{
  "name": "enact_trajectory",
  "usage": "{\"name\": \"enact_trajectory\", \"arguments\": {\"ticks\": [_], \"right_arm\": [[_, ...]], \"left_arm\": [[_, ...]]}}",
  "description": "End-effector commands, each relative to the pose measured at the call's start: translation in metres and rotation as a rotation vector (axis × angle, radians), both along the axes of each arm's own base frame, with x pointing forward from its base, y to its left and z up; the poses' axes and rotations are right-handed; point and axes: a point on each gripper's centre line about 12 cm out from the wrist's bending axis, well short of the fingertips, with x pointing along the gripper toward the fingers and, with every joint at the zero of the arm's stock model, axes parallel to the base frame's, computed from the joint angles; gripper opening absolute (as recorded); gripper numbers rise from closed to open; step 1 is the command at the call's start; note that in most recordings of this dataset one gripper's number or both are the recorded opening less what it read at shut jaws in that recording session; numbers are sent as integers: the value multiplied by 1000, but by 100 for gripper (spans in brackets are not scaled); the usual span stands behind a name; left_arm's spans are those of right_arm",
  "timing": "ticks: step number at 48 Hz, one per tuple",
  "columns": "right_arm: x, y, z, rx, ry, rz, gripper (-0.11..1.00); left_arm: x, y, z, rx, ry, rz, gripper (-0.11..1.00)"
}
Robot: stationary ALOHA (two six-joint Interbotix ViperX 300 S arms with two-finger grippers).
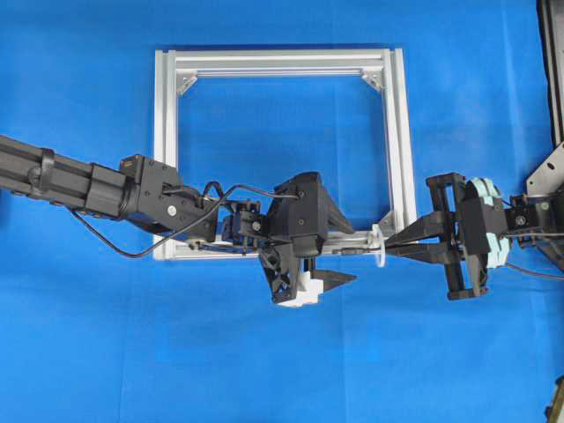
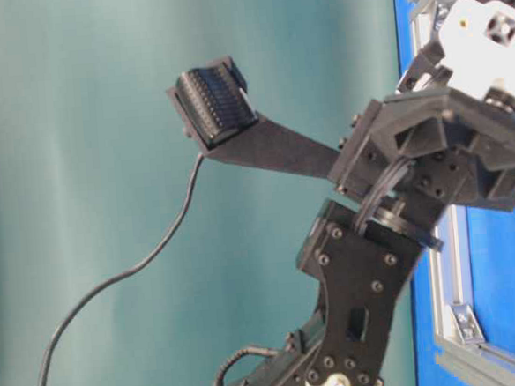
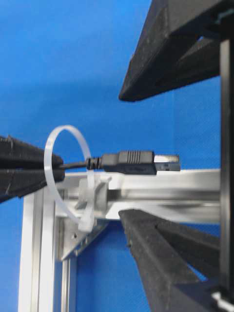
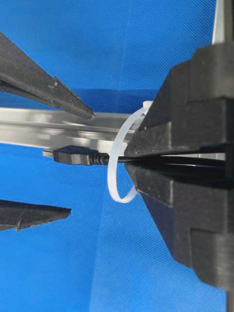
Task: Insert the wire through the string loop located on the right side.
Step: 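Close the left gripper on the USB plug protruding through the loop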
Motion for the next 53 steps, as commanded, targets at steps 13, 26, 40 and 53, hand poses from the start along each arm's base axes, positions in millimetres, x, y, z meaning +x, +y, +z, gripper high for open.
{"name": "enact_trajectory", "arguments": {"ticks": [13, 26, 40, 53], "right_arm": [[6, 1, 7, 8, -29, -5, -3], [6, 1, 7, 8, -29, -4, -3], [6, 1, 7, 8, -29, -5, -3], [6, 1, 7, 8, -33, -4, -3]], "left_arm": [[5, 1, 20, -2, -49, 1, 89], [5, 1, 19, -2, -48, 1, 90], [5, 2, 19, -2, -46, 2, 88], [6, 9, 18, -9, -38, 21, 44]]}}
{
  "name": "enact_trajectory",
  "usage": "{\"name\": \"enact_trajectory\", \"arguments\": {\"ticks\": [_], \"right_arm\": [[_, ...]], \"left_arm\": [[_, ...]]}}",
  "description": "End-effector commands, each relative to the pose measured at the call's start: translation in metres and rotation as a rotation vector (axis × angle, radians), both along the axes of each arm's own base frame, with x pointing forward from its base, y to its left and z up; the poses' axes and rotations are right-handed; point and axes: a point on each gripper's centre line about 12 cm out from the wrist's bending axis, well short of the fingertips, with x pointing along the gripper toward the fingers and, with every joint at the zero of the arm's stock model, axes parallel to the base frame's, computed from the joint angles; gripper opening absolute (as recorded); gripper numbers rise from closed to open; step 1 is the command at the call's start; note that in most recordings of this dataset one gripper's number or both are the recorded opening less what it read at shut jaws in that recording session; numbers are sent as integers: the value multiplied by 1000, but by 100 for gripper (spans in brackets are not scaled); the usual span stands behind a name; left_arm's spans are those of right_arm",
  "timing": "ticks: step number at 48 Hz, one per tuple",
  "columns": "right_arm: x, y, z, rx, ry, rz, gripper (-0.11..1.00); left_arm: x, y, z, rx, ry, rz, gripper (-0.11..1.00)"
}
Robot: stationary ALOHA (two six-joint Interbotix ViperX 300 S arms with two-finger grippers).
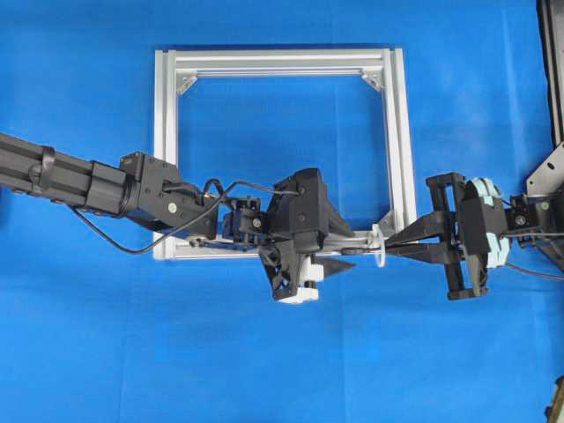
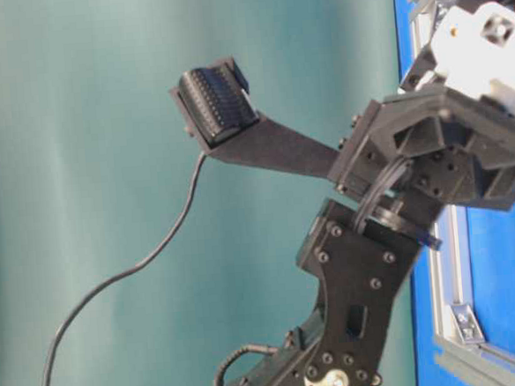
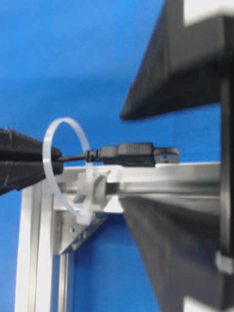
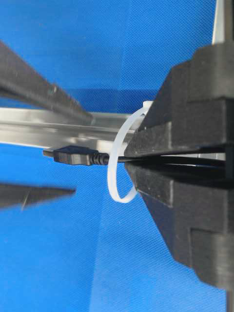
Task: Insert the wire through the string loop located on the right side.
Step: 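Close the left gripper on the USB plug protruding through the loop, then open the right gripper and pull the cable leftward through the loop with the left gripper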
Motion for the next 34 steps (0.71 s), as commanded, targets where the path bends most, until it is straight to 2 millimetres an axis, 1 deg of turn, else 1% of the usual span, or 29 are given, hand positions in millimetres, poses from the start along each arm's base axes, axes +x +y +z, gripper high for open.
{"name": "enact_trajectory", "arguments": {"ticks": [1, 5, 7, 23, 34], "right_arm": [[6, 1, 7, 9, -32, -5, -3], [6, 1, 7, 7, -36, -3, -3], [6, 1, 7, 7, -34, -1, -3], [6, 1, 7, 7, -30, -1, -3], [1, 0, 6, 7, -27, -4, -2]], "left_arm": [[5, 5, 20, -4, -47, 10, 38], [5, 6, 19, -1, -45, 11, 15], [4, 7, 18, -1, -43, 11, 8], [5, 9, 19, -2, -44, 17, 9], [4, 9, 18, -3, -40, 17, 9]]}}
